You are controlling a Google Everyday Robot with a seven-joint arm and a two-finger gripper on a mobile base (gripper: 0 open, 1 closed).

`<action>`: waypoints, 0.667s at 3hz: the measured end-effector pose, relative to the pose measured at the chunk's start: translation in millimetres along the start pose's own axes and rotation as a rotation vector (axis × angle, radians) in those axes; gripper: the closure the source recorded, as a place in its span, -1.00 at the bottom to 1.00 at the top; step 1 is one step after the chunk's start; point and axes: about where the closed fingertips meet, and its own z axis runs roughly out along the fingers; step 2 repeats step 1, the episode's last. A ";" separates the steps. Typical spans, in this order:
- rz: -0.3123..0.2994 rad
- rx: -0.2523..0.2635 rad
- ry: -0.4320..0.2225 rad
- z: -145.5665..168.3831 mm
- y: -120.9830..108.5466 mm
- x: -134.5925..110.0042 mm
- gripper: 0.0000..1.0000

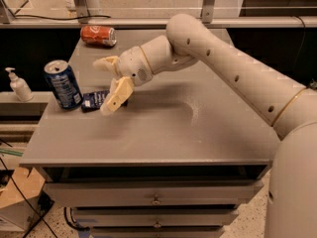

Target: Move rxbar blueberry near pepsi can

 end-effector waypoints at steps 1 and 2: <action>0.000 0.000 0.000 0.0 0.0 0.0 -1.00; 0.000 0.000 0.000 0.0 0.0 0.0 -1.00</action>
Offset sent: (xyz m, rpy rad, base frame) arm 0.0000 0.0000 0.0000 0.0000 0.0000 0.0000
